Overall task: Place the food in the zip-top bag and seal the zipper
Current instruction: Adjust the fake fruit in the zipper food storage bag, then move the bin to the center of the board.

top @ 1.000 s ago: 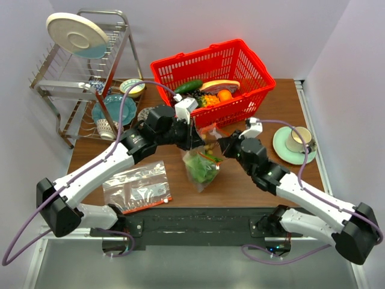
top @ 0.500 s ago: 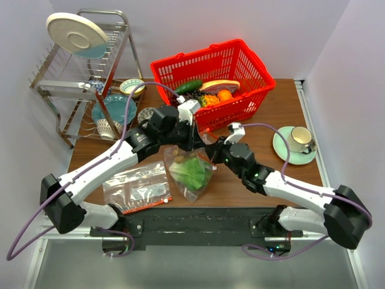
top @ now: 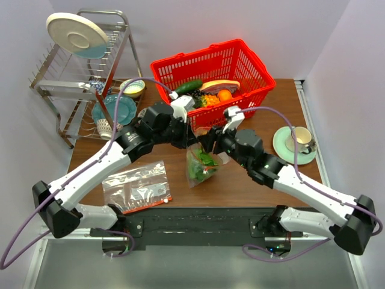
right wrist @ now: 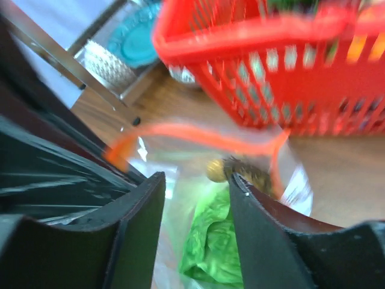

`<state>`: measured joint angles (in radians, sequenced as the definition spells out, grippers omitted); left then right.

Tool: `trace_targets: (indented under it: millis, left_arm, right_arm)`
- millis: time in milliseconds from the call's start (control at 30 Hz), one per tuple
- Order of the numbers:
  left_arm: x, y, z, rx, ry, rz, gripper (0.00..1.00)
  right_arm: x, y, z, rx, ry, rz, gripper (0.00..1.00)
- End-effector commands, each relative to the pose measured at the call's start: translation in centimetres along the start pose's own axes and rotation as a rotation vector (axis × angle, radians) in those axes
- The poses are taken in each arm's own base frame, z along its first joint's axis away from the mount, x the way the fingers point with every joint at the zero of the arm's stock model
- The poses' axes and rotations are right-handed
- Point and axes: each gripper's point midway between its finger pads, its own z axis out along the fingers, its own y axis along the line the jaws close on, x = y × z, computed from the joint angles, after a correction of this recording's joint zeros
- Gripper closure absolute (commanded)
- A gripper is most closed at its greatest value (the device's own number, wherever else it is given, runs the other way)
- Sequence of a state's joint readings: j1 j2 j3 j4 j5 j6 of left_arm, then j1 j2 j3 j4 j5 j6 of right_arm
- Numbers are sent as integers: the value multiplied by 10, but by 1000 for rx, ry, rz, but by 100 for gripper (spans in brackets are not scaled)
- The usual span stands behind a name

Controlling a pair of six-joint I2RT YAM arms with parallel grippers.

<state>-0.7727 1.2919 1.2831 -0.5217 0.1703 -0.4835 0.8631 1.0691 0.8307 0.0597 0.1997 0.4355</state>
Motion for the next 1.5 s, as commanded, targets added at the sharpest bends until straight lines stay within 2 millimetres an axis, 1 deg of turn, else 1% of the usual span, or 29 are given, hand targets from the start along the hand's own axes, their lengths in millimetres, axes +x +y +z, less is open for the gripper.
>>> trace_targets:
  millis: [0,100,167,200,233,267,333,367,433,467,500,533,567,600,633,700,733,800,833,867,933,967,1033,1067,1167,1200,1267,1300,1467]
  left_arm:
    - [-31,0,-28,-43,-114,50,100]
    - [-35,6,-33,-85,-122,65,100]
    - [-43,9,-42,-119,-136,81,100]
    - [-45,11,-45,-133,-139,88,100]
    - [-49,8,-52,-134,-140,94,100]
    - [-54,15,-57,-179,-157,106,100]
    - [-59,17,-69,-213,-166,116,100]
    - [-62,20,-76,-240,-177,126,100]
    - [-69,20,-91,-265,-189,131,100]
    - [-73,21,-100,-284,-205,136,100]
    - [-79,19,-109,-289,-226,140,100]
    - [-77,21,-114,-304,-224,144,100]
    - [-81,25,-123,-329,-246,154,100]
    - [-80,27,-126,-344,-251,162,100]
    - [-77,32,-128,-366,-245,166,100]
    - [-73,45,-135,-429,-254,171,100]
    - [-71,50,-136,-448,-254,171,100]
    - [-62,60,-135,-489,-247,169,100]
    - [-58,64,-133,-498,-238,170,100]
    - [-55,67,-132,-509,-236,168,100]
    - [-42,76,-122,-528,-202,171,100]
    - [-39,79,-120,-537,-195,171,100]
    - [-30,86,-112,-549,-171,175,100]
    - [-27,88,-111,-554,-165,176,100]
    - [-25,90,-108,-559,-160,183,100]
    - [-23,91,-107,-560,-156,186,100]
    - [-21,94,-104,-569,-144,195,100]
    - [-18,96,-102,-574,-132,198,100]
    - [-7,97,-91,-558,-94,190,100]
  right_arm:
    - [-40,13,-31,-39,-5,-135,45]
    - [-68,9,-49,3,-59,-149,41]
    - [-82,-4,-59,91,-85,-153,40]
    - [-100,-3,-65,101,-117,-153,40]
    - [-103,-6,-68,121,-105,-167,40]
    - [-119,-4,-70,134,-126,-179,40]
    - [-127,-7,-71,161,-110,-206,40]
    - [-143,-2,-73,159,-130,-221,40]
    - [-145,-7,-62,191,-99,-242,39]
    - [-159,-4,-63,187,-118,-234,39]
    - [-161,-16,-51,219,-97,-233,37]
    - [-157,-12,-46,166,-57,-225,37]
    - [-171,-11,-44,146,-69,-190,37]
    - [-170,-30,-27,178,-33,-168,37]
    - [-167,-27,-21,133,1,-154,37]
    - [-183,-35,-10,142,5,-147,37]
    - [-167,-46,11,164,81,-142,37]
    - [-183,-50,21,156,80,-132,37]
    - [-163,-64,43,176,163,-117,37]
    - [-176,-59,48,143,149,-111,37]
    - [-168,-75,66,154,197,-87,36]
    - [-163,-86,88,166,223,-77,36]
    - [-155,-105,102,199,260,-61,32]
    - [-149,-118,121,216,279,-58,30]
    - [-146,-143,140,258,291,-22,17]
    - [-129,-158,155,264,328,-1,14]
    - [-129,-163,168,256,317,21,13]
    - [-114,-174,180,265,339,36,13]
    - [-91,-180,217,194,326,69,13]
